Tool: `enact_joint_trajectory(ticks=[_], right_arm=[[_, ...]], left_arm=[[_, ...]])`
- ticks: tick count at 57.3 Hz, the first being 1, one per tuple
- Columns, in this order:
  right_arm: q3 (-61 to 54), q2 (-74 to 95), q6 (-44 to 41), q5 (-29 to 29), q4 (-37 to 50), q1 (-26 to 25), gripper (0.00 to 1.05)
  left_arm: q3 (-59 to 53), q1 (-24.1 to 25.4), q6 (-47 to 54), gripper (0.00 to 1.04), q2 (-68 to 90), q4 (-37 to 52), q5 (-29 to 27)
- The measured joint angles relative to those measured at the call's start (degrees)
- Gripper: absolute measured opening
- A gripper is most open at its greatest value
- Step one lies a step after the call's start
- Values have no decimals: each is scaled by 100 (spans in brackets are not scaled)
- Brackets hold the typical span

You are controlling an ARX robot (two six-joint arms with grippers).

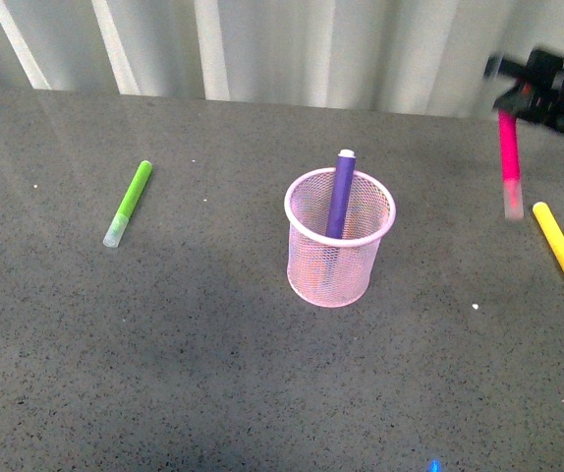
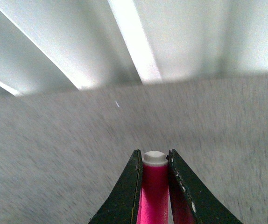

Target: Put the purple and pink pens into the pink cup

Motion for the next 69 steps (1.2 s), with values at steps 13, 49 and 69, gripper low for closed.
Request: enact_joint_trajectory(ticks=[13, 49, 69], right_arm=[[-951, -1244, 109, -719, 1821, 577, 11], [-1226, 136, -284, -901, 2933, 1950, 11], [-1231, 264, -227, -979, 3126, 1917, 11]], left_arm=[[0, 0, 0, 98, 0, 0, 0], [0, 0, 2, 98, 0, 0, 0], [0, 0, 0, 98, 0, 0, 0]])
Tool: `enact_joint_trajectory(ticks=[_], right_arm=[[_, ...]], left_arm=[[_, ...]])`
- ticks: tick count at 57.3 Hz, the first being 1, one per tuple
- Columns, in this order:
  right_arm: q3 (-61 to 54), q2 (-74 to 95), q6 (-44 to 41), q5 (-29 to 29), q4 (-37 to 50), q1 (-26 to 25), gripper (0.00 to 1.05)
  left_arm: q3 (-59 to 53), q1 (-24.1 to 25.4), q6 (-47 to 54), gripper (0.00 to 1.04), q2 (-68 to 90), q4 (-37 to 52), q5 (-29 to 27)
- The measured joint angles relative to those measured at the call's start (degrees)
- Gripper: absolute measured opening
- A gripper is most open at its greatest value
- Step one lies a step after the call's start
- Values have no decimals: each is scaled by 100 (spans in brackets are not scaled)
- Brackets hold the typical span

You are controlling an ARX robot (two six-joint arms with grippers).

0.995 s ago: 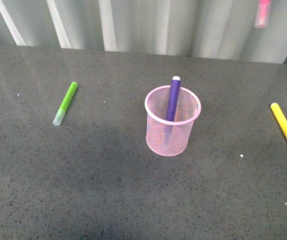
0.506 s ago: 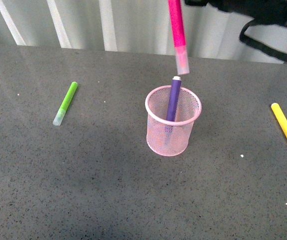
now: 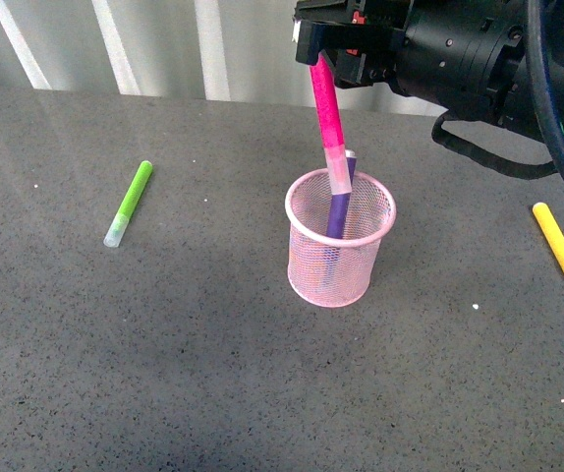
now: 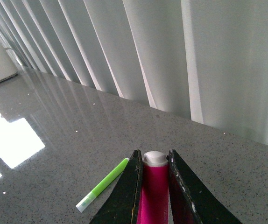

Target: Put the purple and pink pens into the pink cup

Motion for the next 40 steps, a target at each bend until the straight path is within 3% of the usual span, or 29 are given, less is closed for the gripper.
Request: enact_joint_trajectory(ticks=[4, 19, 24, 32, 40], right_arm=[[0, 26, -9, -13, 7, 7, 13], [-20, 24, -22, -7, -79, -116, 79], [-81, -109, -24, 79, -160, -210, 97], [-212, -697, -92, 302, -485, -483, 97], [-485, -2133, -352, 780, -1182, -1309, 98]], left_arm=[[0, 0, 2, 98, 0, 0, 0], [0, 0, 0, 98, 0, 0, 0], [0, 0, 0, 98, 0, 0, 0], [0, 0, 2, 98, 0, 0, 0], [0, 0, 2, 98, 0, 0, 0]])
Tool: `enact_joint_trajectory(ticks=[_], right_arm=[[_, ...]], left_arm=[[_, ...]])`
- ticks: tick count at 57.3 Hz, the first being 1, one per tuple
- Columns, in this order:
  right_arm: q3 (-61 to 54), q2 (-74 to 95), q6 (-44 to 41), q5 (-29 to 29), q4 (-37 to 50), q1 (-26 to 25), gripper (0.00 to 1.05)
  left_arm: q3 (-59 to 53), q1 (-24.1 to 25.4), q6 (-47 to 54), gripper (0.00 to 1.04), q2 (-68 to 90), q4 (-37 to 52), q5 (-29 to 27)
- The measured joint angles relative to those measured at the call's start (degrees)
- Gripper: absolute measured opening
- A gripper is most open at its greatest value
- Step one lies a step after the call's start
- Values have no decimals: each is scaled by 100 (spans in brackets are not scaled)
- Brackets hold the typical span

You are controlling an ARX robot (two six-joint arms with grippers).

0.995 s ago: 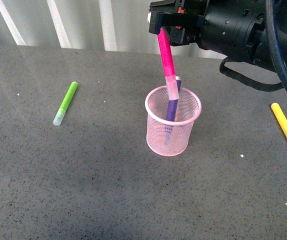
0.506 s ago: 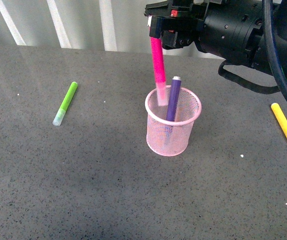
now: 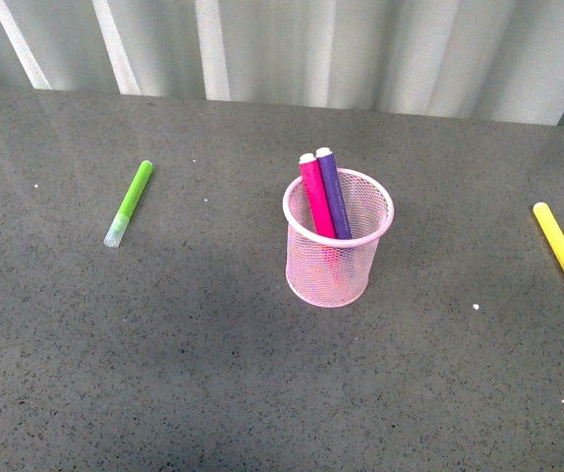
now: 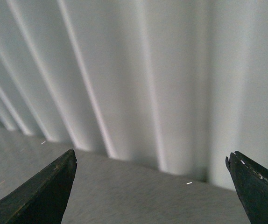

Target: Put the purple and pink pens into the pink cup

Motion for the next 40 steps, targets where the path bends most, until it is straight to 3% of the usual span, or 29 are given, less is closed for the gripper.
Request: enact_joint_trajectory(ticks=[5, 12, 32, 33, 38, 40], right_arm=[[-271, -946, -308, 85, -485, -496, 98], [-855, -2732, -809, -247, -1209, -1316, 98], [-2094, -6373, -800, -2151, -3040, -3230, 97], [-2085, -6450, -807, -2129, -3174, -3241, 96], [-2033, -7136, -874, -861, -4959, -3067, 77], [-2223, -7276, -885, -662, -5154, -2975, 70]], left_arm=[[0, 0, -2, 98, 0, 0, 0], [0, 0, -2, 98, 0, 0, 0], [0, 0, -2, 98, 0, 0, 0], [0, 0, 0, 98, 0, 0, 0], [0, 0, -2, 98, 0, 0, 0], [0, 0, -2, 98, 0, 0, -4]])
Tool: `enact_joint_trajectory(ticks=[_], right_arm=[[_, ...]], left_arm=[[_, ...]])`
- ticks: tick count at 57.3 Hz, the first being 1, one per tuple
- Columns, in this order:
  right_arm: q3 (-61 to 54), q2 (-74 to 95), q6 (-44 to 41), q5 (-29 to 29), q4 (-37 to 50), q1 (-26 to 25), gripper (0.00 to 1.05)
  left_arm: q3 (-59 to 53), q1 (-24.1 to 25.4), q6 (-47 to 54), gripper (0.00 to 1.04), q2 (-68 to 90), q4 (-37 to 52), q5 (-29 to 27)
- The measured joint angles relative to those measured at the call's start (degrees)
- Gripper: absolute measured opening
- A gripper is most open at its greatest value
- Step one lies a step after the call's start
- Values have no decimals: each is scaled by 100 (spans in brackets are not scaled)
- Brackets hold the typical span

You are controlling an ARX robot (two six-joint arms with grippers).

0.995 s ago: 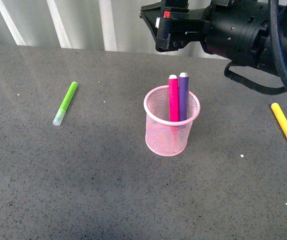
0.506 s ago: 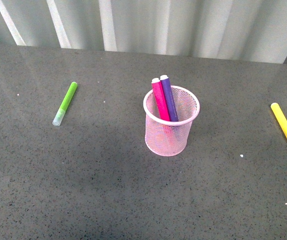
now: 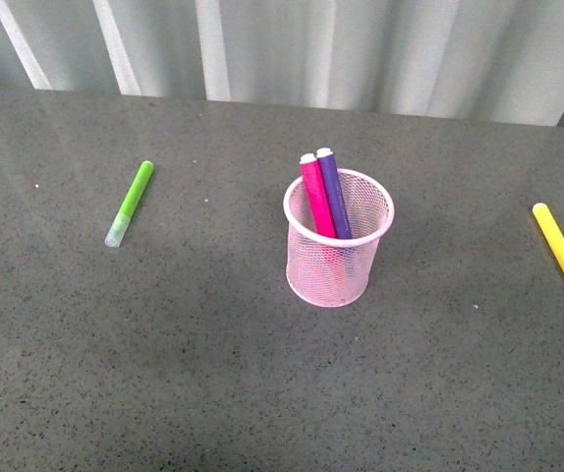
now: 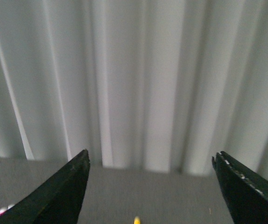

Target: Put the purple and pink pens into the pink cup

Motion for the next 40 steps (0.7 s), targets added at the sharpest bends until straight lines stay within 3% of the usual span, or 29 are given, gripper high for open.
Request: enact_joint_trajectory(ticks=[9, 18, 20, 23, 26, 40], right_arm=[[-553, -485, -20, 415, -308, 389, 43], [-997, -1180, -31, 1029, -354, 1014, 4], [-1117, -1237, -44, 1169, -350, 1134, 3], [-1246, -1355, -44, 1926, -350, 1696, 3], [-1329, -1447, -48, 1998, -332, 2011, 3], [-1574, -1628, -46, 2063, -273, 2076, 3]], left_arm=[[0, 0, 2, 98, 0, 0, 4], [0, 0, 2, 98, 0, 0, 2], [0, 0, 2, 98, 0, 0, 2], [0, 0, 2, 98, -2, 0, 2], [0, -2, 2, 98, 0, 0, 0], [0, -2, 2, 98, 0, 0, 2]])
